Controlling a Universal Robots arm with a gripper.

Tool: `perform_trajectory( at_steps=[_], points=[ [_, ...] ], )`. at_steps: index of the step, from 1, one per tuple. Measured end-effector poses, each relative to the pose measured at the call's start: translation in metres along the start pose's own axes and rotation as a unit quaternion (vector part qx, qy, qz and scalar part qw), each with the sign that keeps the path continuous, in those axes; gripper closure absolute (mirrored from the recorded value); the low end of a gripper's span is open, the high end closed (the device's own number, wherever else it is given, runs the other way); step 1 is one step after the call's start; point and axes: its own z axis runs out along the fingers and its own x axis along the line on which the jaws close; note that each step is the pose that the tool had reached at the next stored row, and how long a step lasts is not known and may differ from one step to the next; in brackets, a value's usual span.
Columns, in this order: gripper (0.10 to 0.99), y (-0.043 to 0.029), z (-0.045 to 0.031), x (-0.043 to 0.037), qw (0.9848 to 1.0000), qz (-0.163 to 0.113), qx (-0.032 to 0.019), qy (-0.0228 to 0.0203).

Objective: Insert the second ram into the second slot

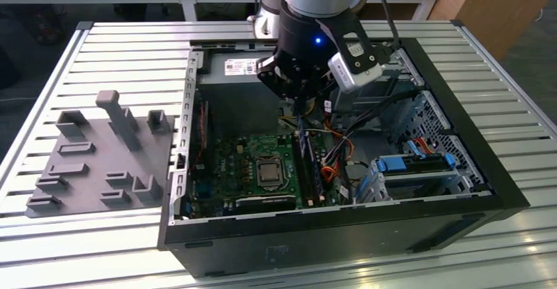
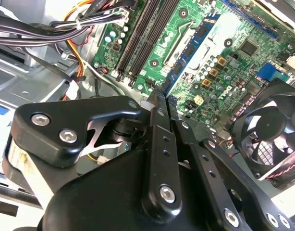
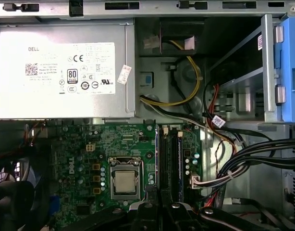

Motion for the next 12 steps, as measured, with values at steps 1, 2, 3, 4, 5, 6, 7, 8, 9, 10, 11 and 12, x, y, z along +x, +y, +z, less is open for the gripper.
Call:
perform_trajectory(
  at_steps=[1, 2, 3, 4, 5, 6, 7, 8, 9, 10, 11, 12],
  points=[
    [0.949, -0.0001, 0.0007, 0.0000, 1.0000, 0.000, 0.0000, 0.0000],
    [0.949, -0.0003, 0.0015, 0.0000, 1.0000, 0.000, 0.0000, 0.0000],
    [0.949, -0.0006, 0.0023, 0.0000, 1.0000, 0.000, 0.0000, 0.0000],
    [0.949, -0.0008, 0.0032, 0.0000, 1.0000, 0.000, 0.0000, 0.0000],
    [0.949, -0.0011, 0.0043, 0.0000, 1.0000, 0.000, 0.0000, 0.0000],
    [0.949, -0.0013, 0.0053, 0.0000, 1.0000, 0.000, -0.0001, 0.0000],
    [0.949, -0.0015, 0.0063, 0.0000, 1.0000, 0.000, 0.0000, 0.0000],
    [0.949, -0.0017, 0.0072, 0.0000, 1.0000, 0.000, 0.0000, 0.0000],
    [0.949, -0.0019, 0.0082, 0.0000, 1.0000, 0.000, -0.0001, 0.0000],
    [0.949, -0.0021, 0.0090, 0.0000, 1.0000, 0.000, 0.0000, 0.0000],
    [0.949, -0.0023, 0.0098, 0.0000, 1.0000, 0.000, 0.0000, 0.0000],
    [0.949, -0.0024, 0.0106, 0.0000, 1.0000, 0.000, 0.0000, 0.0000]
  ],
)
